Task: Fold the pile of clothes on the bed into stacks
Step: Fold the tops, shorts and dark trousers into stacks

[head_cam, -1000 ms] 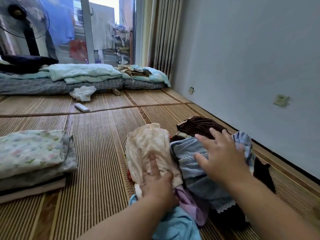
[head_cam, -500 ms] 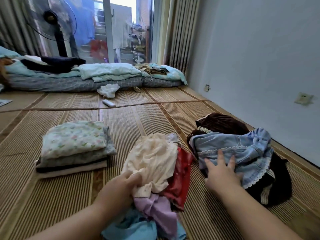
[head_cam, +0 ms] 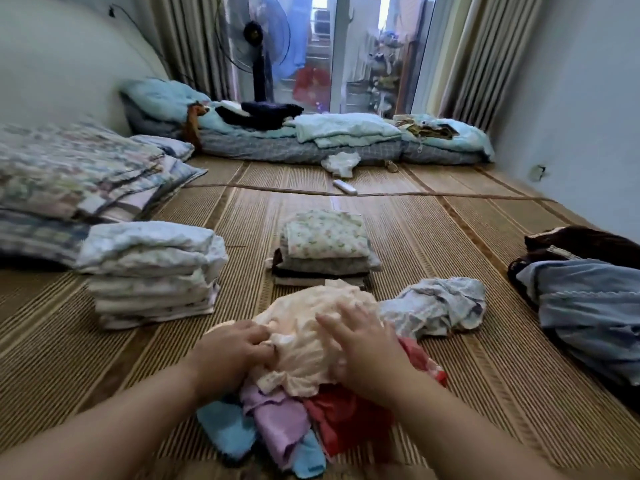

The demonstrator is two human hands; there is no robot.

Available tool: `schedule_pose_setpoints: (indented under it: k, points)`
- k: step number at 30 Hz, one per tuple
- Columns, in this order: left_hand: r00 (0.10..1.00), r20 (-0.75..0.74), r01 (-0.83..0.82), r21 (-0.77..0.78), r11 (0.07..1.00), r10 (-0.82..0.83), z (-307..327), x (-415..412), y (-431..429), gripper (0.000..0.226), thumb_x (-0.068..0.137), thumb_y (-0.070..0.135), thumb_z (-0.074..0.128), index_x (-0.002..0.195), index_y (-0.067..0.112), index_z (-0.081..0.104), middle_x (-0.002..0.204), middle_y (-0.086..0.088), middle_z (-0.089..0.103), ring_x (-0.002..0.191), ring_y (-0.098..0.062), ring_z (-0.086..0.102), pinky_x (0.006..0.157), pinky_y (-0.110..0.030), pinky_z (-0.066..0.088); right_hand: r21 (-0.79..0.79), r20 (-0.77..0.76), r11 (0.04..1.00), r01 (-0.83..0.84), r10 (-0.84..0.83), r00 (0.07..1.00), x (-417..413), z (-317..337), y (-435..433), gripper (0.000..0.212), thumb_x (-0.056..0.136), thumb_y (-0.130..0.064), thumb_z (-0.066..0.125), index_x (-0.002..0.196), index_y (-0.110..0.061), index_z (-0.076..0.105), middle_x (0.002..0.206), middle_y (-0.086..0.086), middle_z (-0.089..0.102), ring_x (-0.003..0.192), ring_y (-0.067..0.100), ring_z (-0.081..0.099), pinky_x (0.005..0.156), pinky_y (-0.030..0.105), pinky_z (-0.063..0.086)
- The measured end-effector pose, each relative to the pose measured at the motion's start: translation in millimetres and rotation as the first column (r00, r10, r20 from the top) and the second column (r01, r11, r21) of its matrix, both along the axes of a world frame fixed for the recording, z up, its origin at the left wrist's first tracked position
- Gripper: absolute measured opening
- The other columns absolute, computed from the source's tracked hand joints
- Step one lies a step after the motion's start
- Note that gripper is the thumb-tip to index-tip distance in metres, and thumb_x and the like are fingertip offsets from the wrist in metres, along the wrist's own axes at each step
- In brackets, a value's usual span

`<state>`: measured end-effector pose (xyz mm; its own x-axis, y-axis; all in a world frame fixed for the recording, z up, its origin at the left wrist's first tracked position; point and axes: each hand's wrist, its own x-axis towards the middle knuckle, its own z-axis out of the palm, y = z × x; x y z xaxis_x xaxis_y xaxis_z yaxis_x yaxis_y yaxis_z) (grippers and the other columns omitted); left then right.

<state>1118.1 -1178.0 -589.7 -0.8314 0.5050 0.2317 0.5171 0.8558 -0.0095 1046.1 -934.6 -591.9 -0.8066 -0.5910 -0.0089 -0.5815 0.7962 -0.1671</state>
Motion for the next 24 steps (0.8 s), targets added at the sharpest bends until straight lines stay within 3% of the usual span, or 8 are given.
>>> schedule_pose_setpoints:
  k: [4,7,10,12,13,16,19,24]
  points:
    - [0.998,-0.015,-0.056,0.035,0.998,0.057,-1,20,-48,0.008,0.075,0.032,0.064,0.079,0.032,0.07,0.105,0.004,0.07,0.087,-0.016,0.069,0.065,-0.019,0.053,0.062,0.015,0.995,0.077,-0.078,0.997,5,0,-58,0.06,0.083,-0.047,0.06,0.138,-0.031,0.042,0.153,-0.001,0.028,0.138,0.027,0.028,0.107,0.051,0.026]
    - [0.97,0.18,-0.203,0.217,0.955,0.165,-5,28,-73,0.031,0.074,0.028,0.06,0.104,0.029,0.069,0.122,0.005,0.061,0.108,-0.015,0.061,0.089,-0.021,0.049,-0.067,0.031,0.987,0.149,-0.147,0.989,2,6,-73,0.03,0.09,-0.043,0.051,0.103,-0.019,0.064,0.12,0.002,0.058,0.115,0.027,0.052,0.089,0.04,0.042]
    - [0.871,0.388,-0.44,0.343,0.83,0.302,-3,25,-81,0.057,0.069,0.02,0.055,0.125,0.025,0.061,0.124,0.011,0.059,0.116,-0.01,0.057,0.097,-0.017,0.041,-0.213,0.154,0.948,0.237,-0.207,0.966,-9,19,-73,0.021,0.092,-0.033,0.052,0.077,-0.02,0.052,0.083,0.003,0.057,0.097,0.03,0.059,0.066,0.032,0.036]
    - [0.82,0.425,-0.523,0.29,0.801,0.382,1,18,-75,0.061,0.071,0.028,0.062,0.132,0.028,0.055,0.122,0.012,0.062,0.112,-0.009,0.059,0.094,-0.02,0.045,-0.241,0.205,0.931,0.275,-0.228,0.952,-19,24,-68,0.014,0.09,-0.033,0.058,0.096,-0.022,0.055,0.094,0.002,0.057,0.104,0.03,0.058,0.069,0.029,0.034]
    - [0.784,0.443,-0.57,0.238,0.786,0.434,2,14,-69,0.062,0.072,0.033,0.065,0.133,0.032,0.052,0.121,0.011,0.062,0.109,-0.01,0.06,0.092,-0.022,0.047,-0.188,0.248,0.94,0.284,-0.234,0.94,-22,27,-66,0.036,0.088,-0.035,0.062,0.12,-0.022,0.051,0.108,0.006,0.059,0.109,0.029,0.056,0.073,0.028,0.035]
    - [0.703,0.42,-0.661,0.09,0.745,0.573,-4,5,-49,0.037,0.081,0.04,0.058,0.117,0.034,0.061,0.112,0.004,0.066,0.102,-0.019,0.061,0.078,-0.023,0.046,0.077,0.276,0.971,0.228,-0.24,0.931,-19,14,-68,0.075,0.087,-0.037,0.064,0.15,-0.026,0.025,0.133,0.01,0.055,0.118,0.029,0.054,0.082,0.03,0.042]
    - [0.681,0.412,-0.696,0.107,0.71,0.605,5,0,-42,0.022,0.085,0.039,0.056,0.097,0.03,0.072,0.1,0.002,0.07,0.096,-0.02,0.063,0.068,-0.023,0.041,0.167,0.113,0.949,0.268,-0.289,0.951,-19,3,-68,0.034,0.09,-0.025,0.052,0.124,-0.024,0.059,0.122,0.008,0.064,0.111,0.029,0.06,0.083,0.034,0.047]
    - [0.731,0.471,-0.682,0.493,0.54,0.494,68,-5,-52,0.015,0.085,0.03,0.066,0.074,0.024,0.075,0.065,0.009,0.066,0.065,-0.009,0.06,0.053,-0.021,0.039,-0.355,0.22,0.846,0.397,-0.337,0.915,-34,58,-58,0.01,0.084,-0.019,0.054,0.077,-0.021,0.062,0.093,0.008,0.068,0.087,0.027,0.059,0.073,0.032,0.046]
